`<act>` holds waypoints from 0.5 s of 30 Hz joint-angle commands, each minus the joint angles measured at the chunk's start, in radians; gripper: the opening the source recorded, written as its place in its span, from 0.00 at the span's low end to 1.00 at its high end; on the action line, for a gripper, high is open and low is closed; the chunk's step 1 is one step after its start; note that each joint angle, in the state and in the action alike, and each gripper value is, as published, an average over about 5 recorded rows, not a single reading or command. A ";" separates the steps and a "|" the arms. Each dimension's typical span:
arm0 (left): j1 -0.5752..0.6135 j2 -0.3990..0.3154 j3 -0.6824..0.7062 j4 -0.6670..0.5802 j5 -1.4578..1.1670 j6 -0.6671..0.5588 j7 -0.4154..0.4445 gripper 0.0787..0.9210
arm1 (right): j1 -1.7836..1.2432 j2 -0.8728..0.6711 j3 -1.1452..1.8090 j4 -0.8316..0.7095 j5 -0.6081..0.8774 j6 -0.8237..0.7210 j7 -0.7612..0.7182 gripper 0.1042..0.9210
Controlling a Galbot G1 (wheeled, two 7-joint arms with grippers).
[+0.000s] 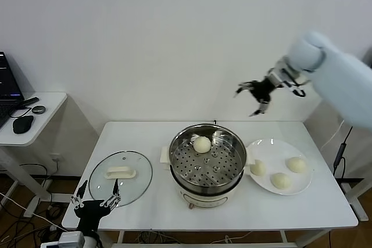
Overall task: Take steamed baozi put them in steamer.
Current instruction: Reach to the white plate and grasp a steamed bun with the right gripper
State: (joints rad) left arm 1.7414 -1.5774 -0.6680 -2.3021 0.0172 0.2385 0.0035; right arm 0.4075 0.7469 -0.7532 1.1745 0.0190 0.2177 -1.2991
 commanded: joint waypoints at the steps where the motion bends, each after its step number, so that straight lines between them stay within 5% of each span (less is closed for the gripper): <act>1: 0.003 0.014 0.001 0.002 -0.001 0.000 0.000 0.88 | -0.060 -0.241 -0.012 0.106 0.013 -0.547 -0.002 0.88; 6: 0.011 0.015 0.003 0.002 -0.001 0.000 0.000 0.88 | -0.202 -0.243 0.058 0.125 0.018 -0.619 -0.041 0.88; 15: 0.020 0.016 -0.002 0.006 -0.005 0.007 0.004 0.88 | -0.431 -0.096 0.172 0.029 -0.097 -0.508 -0.033 0.88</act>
State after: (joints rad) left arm 1.7598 -1.5621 -0.6670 -2.2987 0.0136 0.2421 0.0056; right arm 0.1725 0.6085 -0.6656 1.2423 -0.0076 -0.2141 -1.3249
